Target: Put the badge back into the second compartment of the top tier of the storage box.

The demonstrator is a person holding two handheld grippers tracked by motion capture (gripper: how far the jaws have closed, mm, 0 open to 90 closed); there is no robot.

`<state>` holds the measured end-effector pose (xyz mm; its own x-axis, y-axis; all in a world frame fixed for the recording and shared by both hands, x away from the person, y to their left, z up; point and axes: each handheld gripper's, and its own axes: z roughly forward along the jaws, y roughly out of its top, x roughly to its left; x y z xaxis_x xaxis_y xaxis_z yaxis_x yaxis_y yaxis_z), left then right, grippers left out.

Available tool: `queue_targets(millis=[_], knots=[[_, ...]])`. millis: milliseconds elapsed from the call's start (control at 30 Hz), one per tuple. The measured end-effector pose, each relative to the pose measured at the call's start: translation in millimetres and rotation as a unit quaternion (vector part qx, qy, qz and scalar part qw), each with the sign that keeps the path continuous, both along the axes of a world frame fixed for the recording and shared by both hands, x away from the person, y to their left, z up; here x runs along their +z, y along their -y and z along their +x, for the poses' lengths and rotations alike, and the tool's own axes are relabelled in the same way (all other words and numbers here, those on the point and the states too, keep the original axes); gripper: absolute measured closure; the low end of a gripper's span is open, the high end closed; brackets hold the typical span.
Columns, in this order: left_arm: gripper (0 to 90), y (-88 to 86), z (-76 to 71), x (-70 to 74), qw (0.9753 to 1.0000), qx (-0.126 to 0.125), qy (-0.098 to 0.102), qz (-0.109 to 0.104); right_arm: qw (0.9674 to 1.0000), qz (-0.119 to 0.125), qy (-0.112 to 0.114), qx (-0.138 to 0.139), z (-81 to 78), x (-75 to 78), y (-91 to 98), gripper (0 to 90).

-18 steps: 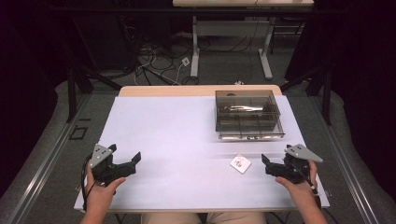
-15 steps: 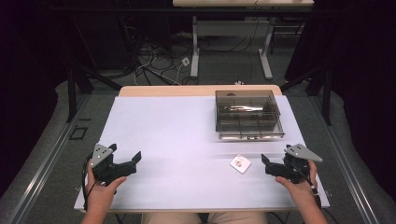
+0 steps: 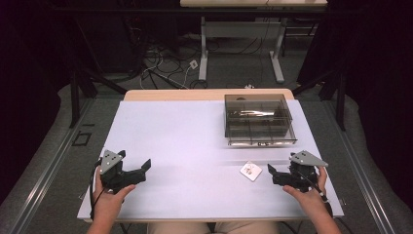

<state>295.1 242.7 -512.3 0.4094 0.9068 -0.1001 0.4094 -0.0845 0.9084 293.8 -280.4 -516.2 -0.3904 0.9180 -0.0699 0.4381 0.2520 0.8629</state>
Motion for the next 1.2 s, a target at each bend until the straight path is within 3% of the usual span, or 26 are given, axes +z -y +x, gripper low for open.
queue_targets(millis=[133,700,1200], knots=[[0.7,1.2,0.5,-0.3,1.0,-0.003,-0.001,0.003,0.9999,-0.01,-0.002,0.01,-1.0,2.4,-4.8,10.0],[0.9,4.5,-0.4,-0.9,0.9999,-0.007,-0.001,0.009,0.999,-0.013,-0.028,0.034,3.6,8.2,-14.2,13.7],[1.2,5.8,-0.9,-1.5,0.9999,-0.006,-0.005,0.01,0.9946,-0.042,-0.068,0.066,11.8,8.8,-27.8,14.5]])
